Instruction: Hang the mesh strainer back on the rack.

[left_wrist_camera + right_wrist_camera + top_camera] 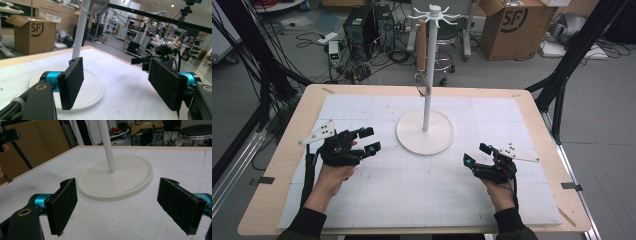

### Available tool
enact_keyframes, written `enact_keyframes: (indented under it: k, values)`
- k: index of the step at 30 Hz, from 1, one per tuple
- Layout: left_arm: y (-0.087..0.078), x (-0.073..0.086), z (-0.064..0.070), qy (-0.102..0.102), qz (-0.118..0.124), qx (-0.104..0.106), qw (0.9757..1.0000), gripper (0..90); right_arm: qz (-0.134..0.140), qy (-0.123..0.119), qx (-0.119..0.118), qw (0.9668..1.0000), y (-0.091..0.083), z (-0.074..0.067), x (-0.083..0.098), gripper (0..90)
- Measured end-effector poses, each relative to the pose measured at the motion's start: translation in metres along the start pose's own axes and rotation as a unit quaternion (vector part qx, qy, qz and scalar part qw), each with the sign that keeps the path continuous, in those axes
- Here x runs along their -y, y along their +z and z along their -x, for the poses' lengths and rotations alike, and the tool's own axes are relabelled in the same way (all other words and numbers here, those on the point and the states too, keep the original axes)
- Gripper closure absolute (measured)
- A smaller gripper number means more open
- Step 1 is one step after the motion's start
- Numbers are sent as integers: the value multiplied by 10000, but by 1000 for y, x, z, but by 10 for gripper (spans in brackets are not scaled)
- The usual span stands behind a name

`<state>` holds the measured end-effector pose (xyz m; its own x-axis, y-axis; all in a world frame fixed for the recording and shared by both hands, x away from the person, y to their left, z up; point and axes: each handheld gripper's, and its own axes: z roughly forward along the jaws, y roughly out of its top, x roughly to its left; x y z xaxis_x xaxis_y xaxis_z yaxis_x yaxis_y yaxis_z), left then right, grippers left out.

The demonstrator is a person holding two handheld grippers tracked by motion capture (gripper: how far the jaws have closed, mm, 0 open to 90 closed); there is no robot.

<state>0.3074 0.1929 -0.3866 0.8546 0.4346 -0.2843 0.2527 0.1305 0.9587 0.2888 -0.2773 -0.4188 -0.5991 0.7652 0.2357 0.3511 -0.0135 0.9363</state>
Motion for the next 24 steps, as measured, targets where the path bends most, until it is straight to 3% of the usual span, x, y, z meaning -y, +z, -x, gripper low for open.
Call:
enact_keyframes:
  k: [6,11,17,20,24]
  values:
    - [-7,18,-1,-48,-99,-142,9998,278,-43,-61,-44,10000,2,-3,0,152]
    - [-13,28,2,48,-242,-290,9993,278,-74,-108,-81,9999,4,-5,1,152]
    - [-19,35,3,-3,-281,-381,9989,278,-146,-133,-225,9996,7,-11,2,151]
    - [-21,39,2,97,-358,-526,9979,276,-207,-160,-302,9992,9,-14,3,151]
    - [-25,46,0,0,-419,-591,9974,269,-246,-135,-322,9991,11,-14,4,151]
